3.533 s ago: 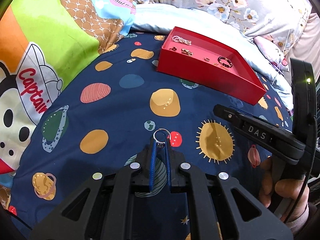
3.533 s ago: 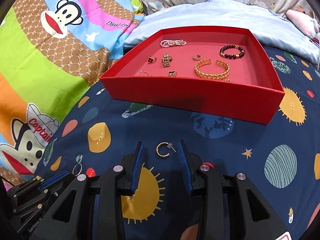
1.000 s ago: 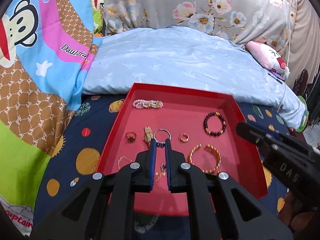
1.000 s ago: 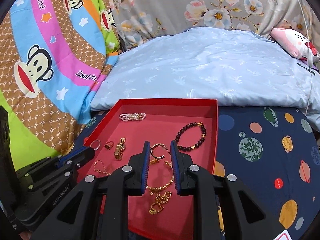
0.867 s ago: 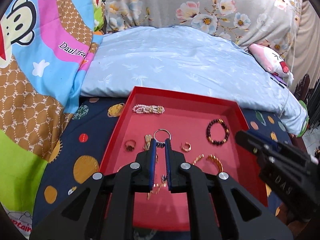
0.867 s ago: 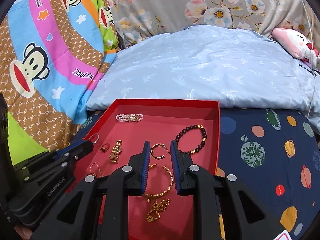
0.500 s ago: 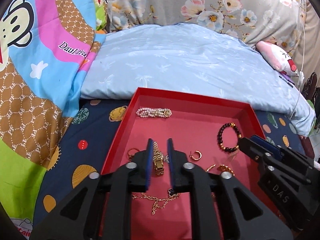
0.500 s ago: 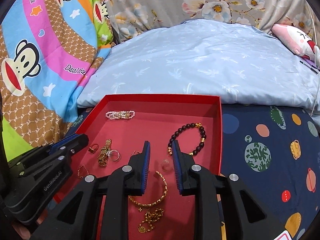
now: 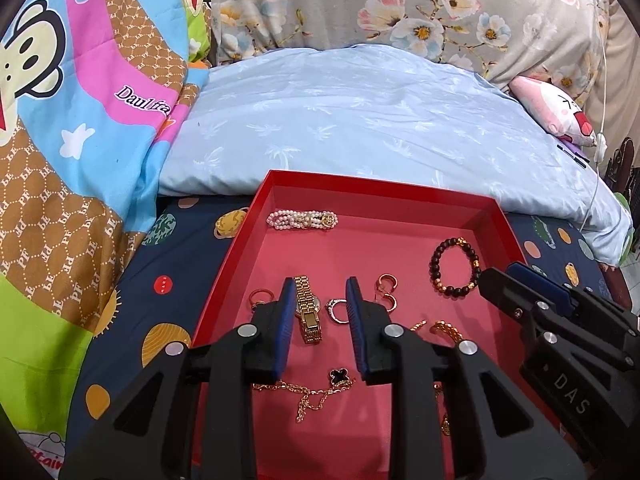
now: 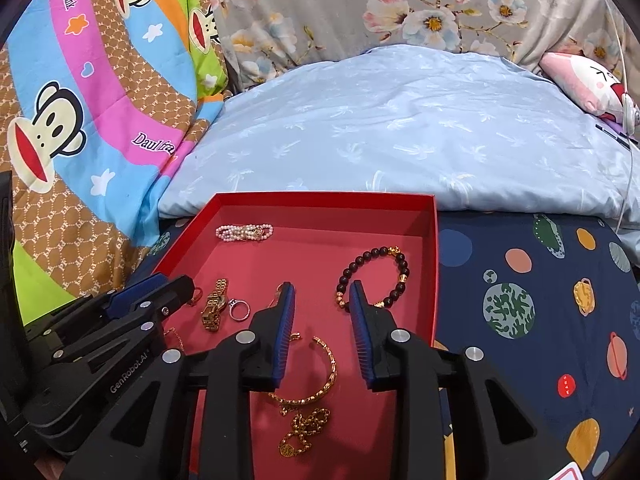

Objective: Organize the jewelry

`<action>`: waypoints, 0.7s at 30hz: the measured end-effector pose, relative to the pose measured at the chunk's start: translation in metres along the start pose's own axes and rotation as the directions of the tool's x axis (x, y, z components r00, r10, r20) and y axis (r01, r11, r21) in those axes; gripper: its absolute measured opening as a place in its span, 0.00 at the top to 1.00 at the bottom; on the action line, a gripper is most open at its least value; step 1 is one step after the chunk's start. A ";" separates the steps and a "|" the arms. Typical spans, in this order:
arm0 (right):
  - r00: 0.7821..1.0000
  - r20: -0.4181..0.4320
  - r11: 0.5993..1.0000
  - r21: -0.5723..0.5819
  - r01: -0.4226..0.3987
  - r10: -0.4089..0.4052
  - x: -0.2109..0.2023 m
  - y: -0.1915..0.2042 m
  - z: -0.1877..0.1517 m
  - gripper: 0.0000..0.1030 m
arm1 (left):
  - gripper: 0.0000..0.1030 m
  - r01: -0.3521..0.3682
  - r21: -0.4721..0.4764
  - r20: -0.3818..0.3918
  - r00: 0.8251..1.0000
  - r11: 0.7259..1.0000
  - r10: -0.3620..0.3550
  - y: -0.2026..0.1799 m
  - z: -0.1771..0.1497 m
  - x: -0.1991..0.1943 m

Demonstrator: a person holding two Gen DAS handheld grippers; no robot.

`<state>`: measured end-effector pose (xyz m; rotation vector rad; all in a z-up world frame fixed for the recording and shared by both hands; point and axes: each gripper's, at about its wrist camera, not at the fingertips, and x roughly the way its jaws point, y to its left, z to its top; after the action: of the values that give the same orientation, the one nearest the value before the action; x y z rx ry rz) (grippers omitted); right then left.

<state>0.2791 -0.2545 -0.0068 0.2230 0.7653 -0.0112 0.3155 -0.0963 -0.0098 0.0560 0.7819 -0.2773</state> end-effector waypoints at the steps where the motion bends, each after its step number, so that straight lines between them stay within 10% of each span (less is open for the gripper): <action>1: 1.000 0.003 1.000 0.000 0.000 0.000 -0.003 0.001 0.000 0.72 | 0.77 0.001 0.001 0.001 1.000 1.000 -0.001 0.000 0.000 -0.001; 21: 0.998 0.066 1.000 -0.008 0.007 -0.007 -0.080 0.025 -0.023 0.49 | 0.64 -0.027 -0.002 0.052 0.998 1.000 0.027 0.002 -0.016 -0.071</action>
<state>0.2078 -0.2308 0.0366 0.2114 0.7007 -0.0218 0.2572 -0.0758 0.0283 0.0584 0.7291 -0.2516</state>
